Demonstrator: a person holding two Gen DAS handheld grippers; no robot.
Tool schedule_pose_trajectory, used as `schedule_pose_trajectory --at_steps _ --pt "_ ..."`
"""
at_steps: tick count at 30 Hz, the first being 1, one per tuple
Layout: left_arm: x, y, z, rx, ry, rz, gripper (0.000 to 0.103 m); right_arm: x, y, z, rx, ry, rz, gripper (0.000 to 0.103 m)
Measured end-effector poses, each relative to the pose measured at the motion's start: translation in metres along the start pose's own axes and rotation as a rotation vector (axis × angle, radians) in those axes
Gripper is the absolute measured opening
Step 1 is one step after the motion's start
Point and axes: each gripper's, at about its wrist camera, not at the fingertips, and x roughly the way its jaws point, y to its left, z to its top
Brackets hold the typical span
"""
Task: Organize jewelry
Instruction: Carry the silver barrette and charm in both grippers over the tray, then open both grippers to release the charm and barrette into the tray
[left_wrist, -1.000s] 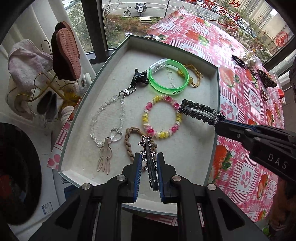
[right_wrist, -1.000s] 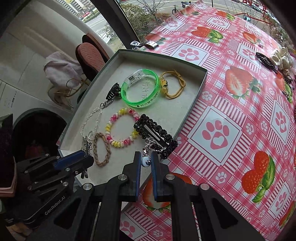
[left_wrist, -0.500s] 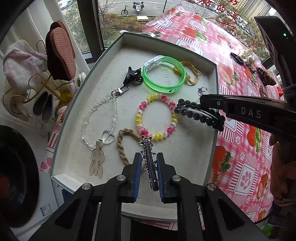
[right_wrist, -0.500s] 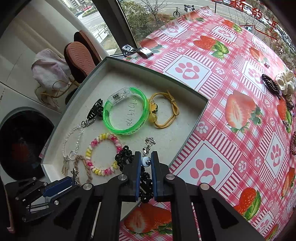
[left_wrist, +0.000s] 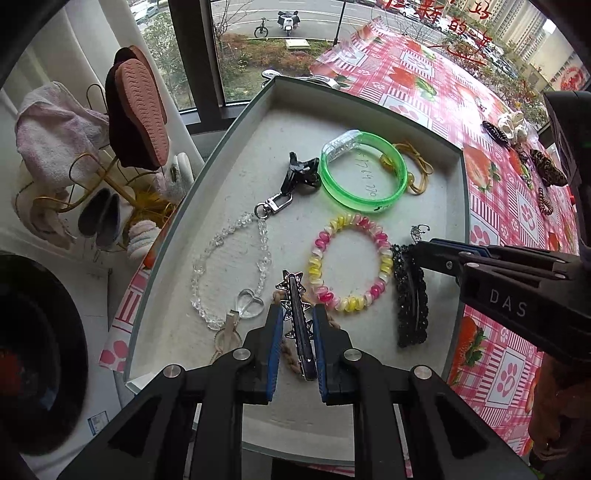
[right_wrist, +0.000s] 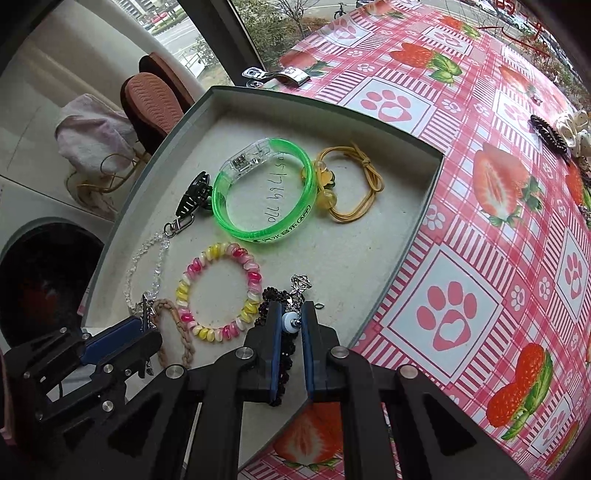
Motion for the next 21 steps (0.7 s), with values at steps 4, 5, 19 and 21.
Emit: schedule_pose_trajectory --at_steps 4,5,19,21 --pt "0.001 0.003 0.017 -0.009 -0.032 0.004 0.023 0.001 -0.003 0.009 0.015 -0.013 -0.010 0.011" --pt "0.002 0.004 0.022 -0.011 -0.038 0.003 0.023 0.001 -0.005 0.012 0.018 -0.015 -0.012 0.011" --pt "0.032 0.000 0.044 -0.007 -0.011 0.027 0.023 0.011 -0.015 0.024 0.051 -0.002 -0.033 0.011" --pt "0.036 -0.001 0.042 -0.004 -0.005 0.038 0.023 0.011 -0.015 0.022 0.051 -0.006 -0.033 0.011"
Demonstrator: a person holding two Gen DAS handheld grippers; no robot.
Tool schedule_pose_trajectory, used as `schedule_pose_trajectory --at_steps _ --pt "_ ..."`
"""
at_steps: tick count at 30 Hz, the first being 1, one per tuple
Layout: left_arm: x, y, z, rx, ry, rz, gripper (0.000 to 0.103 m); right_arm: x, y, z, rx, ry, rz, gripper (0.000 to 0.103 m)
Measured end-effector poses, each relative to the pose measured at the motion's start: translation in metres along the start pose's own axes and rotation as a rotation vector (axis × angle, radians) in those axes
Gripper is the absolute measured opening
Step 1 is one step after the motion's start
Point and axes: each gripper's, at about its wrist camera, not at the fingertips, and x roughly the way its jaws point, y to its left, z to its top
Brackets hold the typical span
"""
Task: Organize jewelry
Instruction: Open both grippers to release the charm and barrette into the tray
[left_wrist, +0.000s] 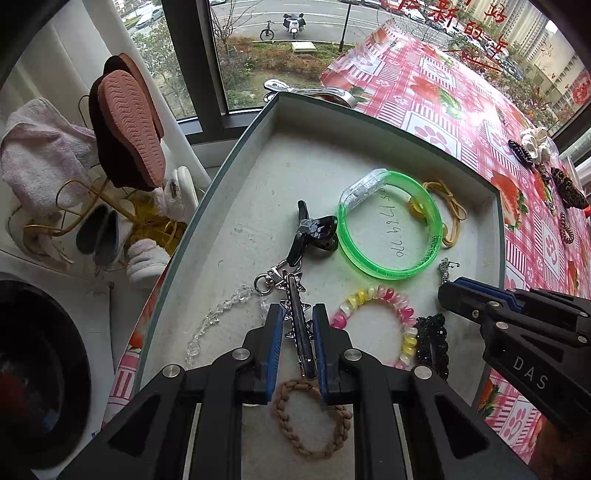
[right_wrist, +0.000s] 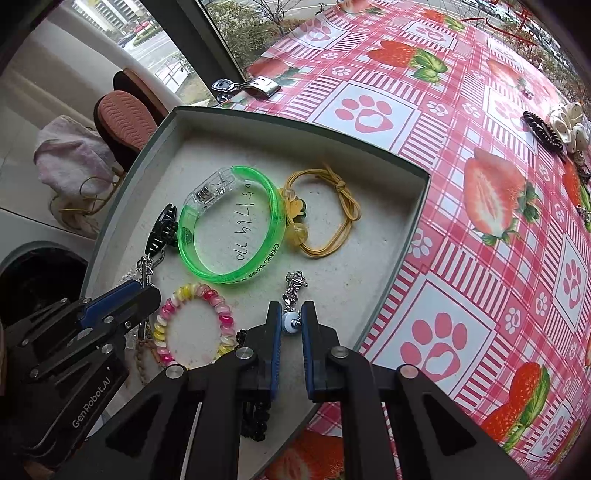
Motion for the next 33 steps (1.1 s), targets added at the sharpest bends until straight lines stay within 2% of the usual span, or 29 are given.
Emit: schedule_pose_trajectory --at_steps 7,18,24,26,31,32,33 --pt "0.003 -0.006 -0.001 0.028 0.011 0.031 0.024 0.003 0.004 -0.001 -0.008 0.005 -0.003 0.012" --pt "0.000 -0.005 -0.001 0.012 0.013 0.051 0.024 0.004 0.004 0.002 -0.004 0.014 0.006 0.014" --pt "-0.007 -0.004 -0.002 0.006 -0.005 0.056 0.024 0.004 0.007 0.003 -0.016 0.024 0.016 0.025" --pt "-0.008 -0.004 -0.003 0.002 -0.001 0.061 0.024 0.004 0.007 0.003 -0.014 0.026 0.022 0.032" --pt "-0.010 -0.002 -0.005 -0.007 0.003 0.059 0.024 0.000 0.010 0.002 -0.013 0.022 0.034 0.039" --pt "-0.010 -0.002 -0.005 -0.007 0.004 0.059 0.025 -0.002 0.010 0.002 -0.011 0.014 0.034 0.039" --pt "-0.010 -0.002 -0.005 -0.007 0.006 0.059 0.031 -0.005 0.009 0.003 -0.008 0.005 0.034 0.039"
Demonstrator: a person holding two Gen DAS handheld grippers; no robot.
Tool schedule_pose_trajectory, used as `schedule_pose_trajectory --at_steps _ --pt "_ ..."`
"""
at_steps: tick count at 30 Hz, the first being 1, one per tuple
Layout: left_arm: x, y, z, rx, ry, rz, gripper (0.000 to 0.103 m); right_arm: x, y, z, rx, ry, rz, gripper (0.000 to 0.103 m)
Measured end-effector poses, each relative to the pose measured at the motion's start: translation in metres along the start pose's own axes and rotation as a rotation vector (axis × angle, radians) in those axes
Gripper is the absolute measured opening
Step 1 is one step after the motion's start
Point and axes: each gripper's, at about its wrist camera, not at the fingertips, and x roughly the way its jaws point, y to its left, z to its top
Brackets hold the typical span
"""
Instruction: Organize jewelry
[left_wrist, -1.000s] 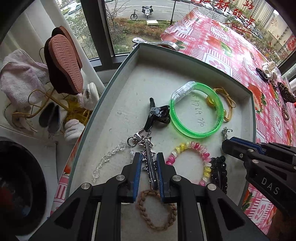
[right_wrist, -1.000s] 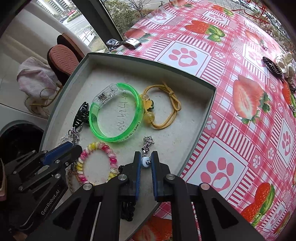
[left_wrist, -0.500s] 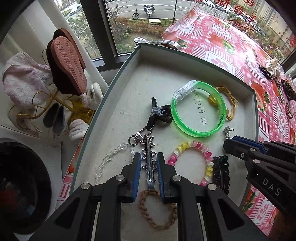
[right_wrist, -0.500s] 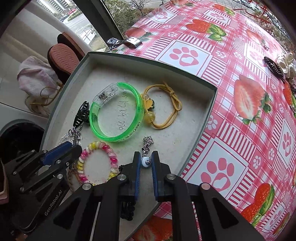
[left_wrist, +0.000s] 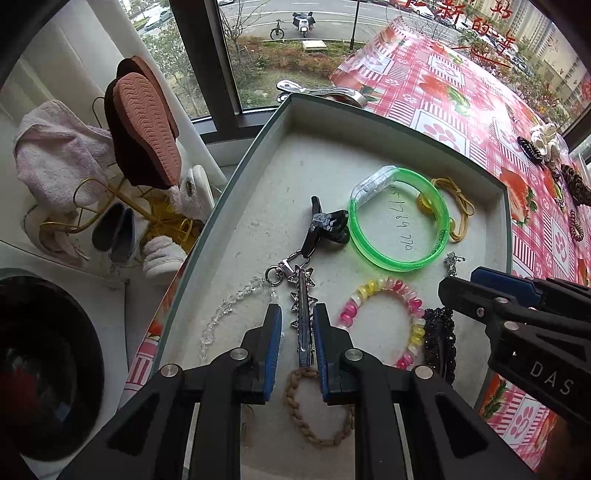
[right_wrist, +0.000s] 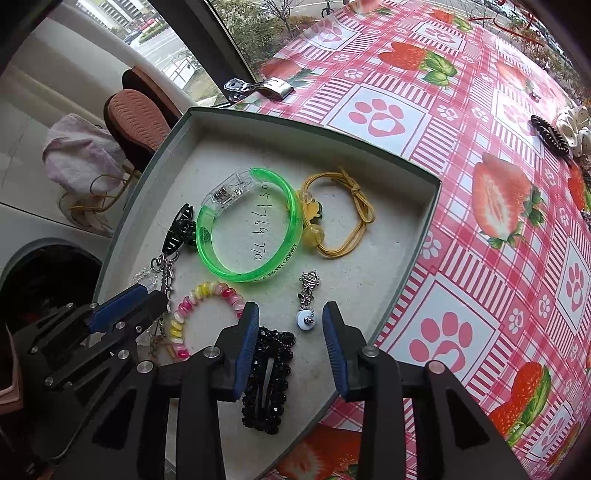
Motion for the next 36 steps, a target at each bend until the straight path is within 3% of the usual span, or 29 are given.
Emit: schedule_pose_trajectory --at_steps 1,2,4,10,12,14,19,23,27,28,29,36 --pt "-0.001 0.000 0.000 -0.004 0.000 0.002 0.066 -0.003 -0.001 0.000 0.003 -0.009 0.002 0.039" --pt "-0.003 0.001 -0.001 -0.014 -0.011 0.012 0.092 -0.006 -0.002 0.001 0.006 -0.017 0.003 0.039" --pt "-0.011 0.001 -0.002 -0.012 -0.048 0.022 0.092 -0.014 -0.004 0.002 0.011 -0.035 0.001 0.039" --pt "-0.016 -0.001 -0.002 -0.004 -0.045 0.019 0.093 -0.029 -0.011 0.002 0.033 -0.065 0.000 0.039" --pt "-0.018 0.000 -0.003 -0.007 -0.041 0.021 0.098 -0.031 -0.011 0.002 0.032 -0.061 0.002 0.041" --pt "-0.020 0.000 -0.005 -0.004 -0.042 0.031 0.103 -0.033 -0.010 0.001 0.028 -0.058 0.001 0.049" --pt "-0.027 0.001 -0.010 -0.002 -0.034 0.028 0.103 -0.038 -0.007 -0.003 0.025 -0.052 0.002 0.054" --pt "-0.038 0.004 -0.018 -0.003 -0.057 0.057 0.103 -0.041 -0.006 -0.006 0.029 -0.037 -0.002 0.069" --pt "-0.052 0.008 -0.029 0.000 -0.068 0.082 0.103 -0.049 -0.006 -0.013 0.030 -0.022 -0.018 0.073" --pt "-0.055 0.010 -0.031 -0.003 -0.063 0.080 0.103 -0.051 -0.006 -0.016 0.032 -0.016 -0.020 0.081" --pt "-0.058 0.012 -0.033 -0.005 -0.059 0.079 0.103 -0.053 -0.006 -0.018 0.034 -0.014 -0.019 0.083" --pt "-0.080 0.020 -0.049 -0.021 -0.038 0.069 0.103 -0.069 0.001 -0.033 0.023 0.007 -0.025 0.084"
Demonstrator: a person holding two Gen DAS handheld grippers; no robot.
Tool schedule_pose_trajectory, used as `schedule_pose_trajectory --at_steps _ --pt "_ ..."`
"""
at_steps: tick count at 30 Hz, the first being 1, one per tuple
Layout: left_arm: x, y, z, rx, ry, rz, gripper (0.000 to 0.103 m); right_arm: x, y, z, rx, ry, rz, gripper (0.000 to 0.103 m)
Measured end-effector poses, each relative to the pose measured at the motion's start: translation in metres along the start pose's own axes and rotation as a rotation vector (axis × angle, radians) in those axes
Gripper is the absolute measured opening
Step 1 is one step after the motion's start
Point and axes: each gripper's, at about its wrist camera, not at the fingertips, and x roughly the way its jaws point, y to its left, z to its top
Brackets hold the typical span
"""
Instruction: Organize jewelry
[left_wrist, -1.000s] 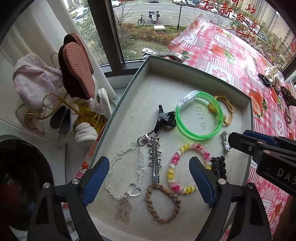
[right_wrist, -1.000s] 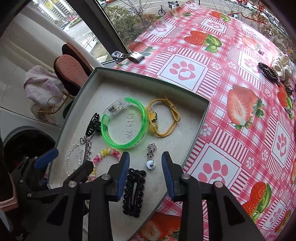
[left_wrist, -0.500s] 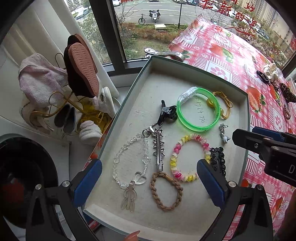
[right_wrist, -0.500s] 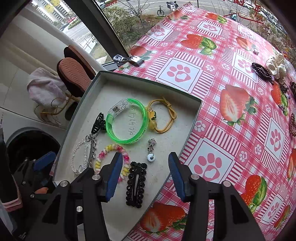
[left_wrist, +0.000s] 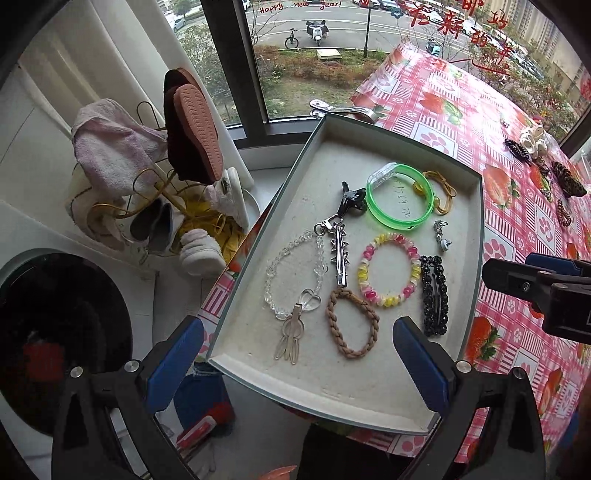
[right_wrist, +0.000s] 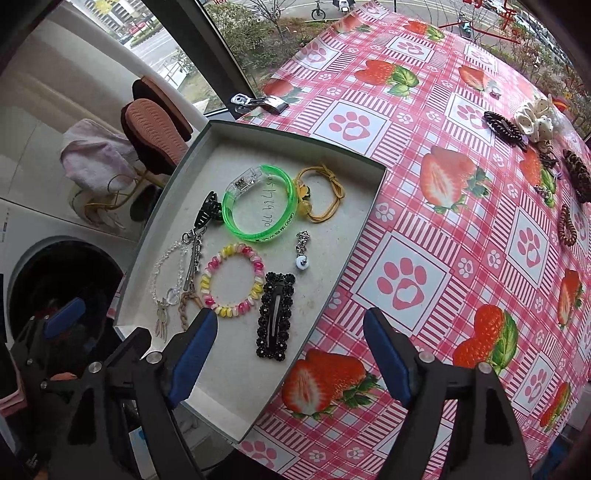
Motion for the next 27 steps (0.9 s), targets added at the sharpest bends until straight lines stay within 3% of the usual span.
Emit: schedule_pose_trajectory --at_steps 12,27 --pt "-0.039 0.009 -0.009 -0.008 -0.001 0.013 0.103 -0.041 0.009 -0.021 -0.024 -0.027 -0.069 0.085" --pt "-0.091 0.008 -0.015 0.034 -0.022 -0.026 0.103 -0.093 0.036 -0.036 -0.078 -0.056 -0.114 0.085"
